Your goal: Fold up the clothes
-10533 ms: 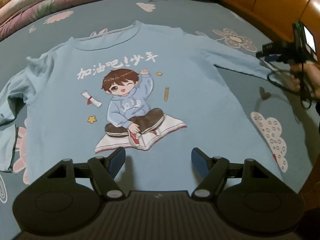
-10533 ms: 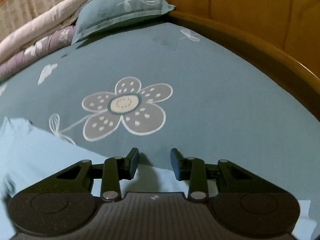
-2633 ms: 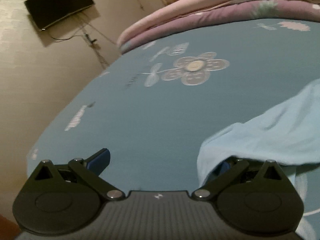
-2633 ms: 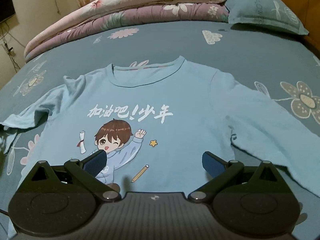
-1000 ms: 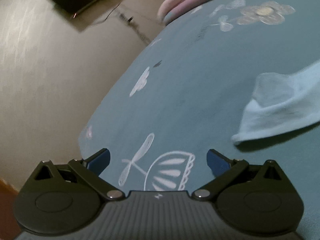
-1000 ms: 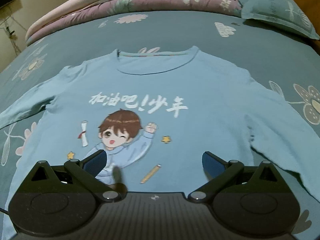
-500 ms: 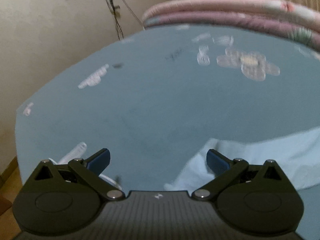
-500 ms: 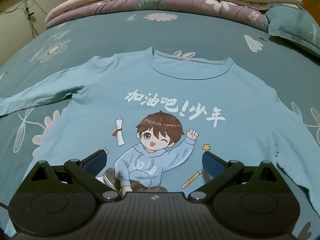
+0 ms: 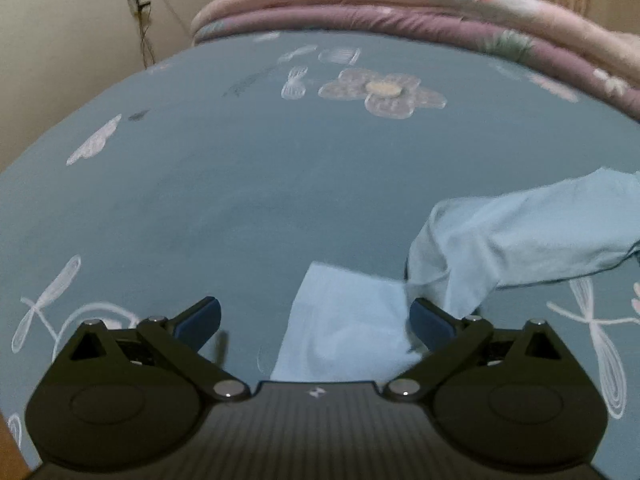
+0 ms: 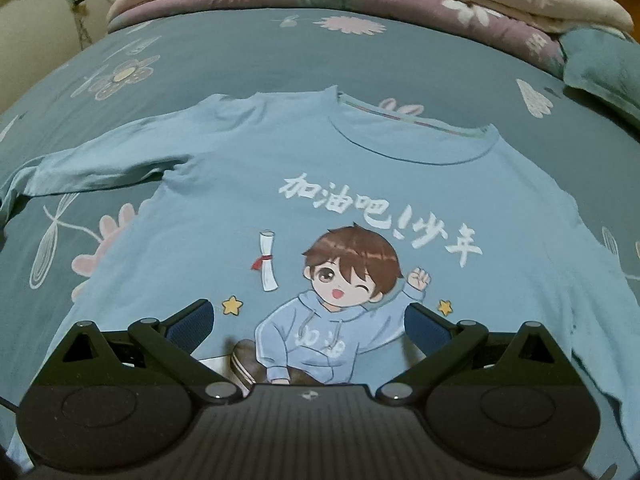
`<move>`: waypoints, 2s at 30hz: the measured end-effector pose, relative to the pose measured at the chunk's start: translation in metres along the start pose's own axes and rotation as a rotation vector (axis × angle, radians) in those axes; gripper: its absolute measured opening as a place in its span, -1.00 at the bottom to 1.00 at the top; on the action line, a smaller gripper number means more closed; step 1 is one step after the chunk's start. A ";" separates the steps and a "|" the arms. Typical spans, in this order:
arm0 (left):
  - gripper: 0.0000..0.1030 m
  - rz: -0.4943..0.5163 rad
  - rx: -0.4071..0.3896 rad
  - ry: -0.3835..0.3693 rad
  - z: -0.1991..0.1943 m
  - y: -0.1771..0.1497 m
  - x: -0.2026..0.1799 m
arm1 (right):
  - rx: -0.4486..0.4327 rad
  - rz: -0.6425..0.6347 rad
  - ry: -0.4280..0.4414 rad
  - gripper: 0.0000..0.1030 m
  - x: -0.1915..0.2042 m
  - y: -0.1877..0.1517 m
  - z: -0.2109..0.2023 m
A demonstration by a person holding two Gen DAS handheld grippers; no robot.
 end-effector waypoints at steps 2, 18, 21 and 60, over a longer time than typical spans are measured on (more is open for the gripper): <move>0.92 -0.027 0.013 0.014 0.005 0.000 0.008 | 0.005 0.001 -0.002 1.00 -0.001 0.000 0.002; -0.90 -0.007 0.012 -0.127 0.013 0.006 0.003 | 0.027 0.032 0.001 1.00 -0.003 -0.004 0.009; -0.92 -0.017 -0.004 -0.078 0.006 0.010 0.004 | 0.026 0.035 0.003 1.00 -0.004 -0.003 0.010; -0.18 -0.515 -0.032 0.039 -0.001 -0.047 0.068 | 0.053 0.052 0.005 1.00 -0.003 0.000 0.024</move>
Point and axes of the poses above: each gripper's, at about its wrist camera, not at the fingertips, and z roughly the way its jaws point, x to its left, y to its top, the point moved 3 cm from there along z, roughly the way its jaws point, and after that the axes turned 13 degrees about z, right-handed, at the moved point
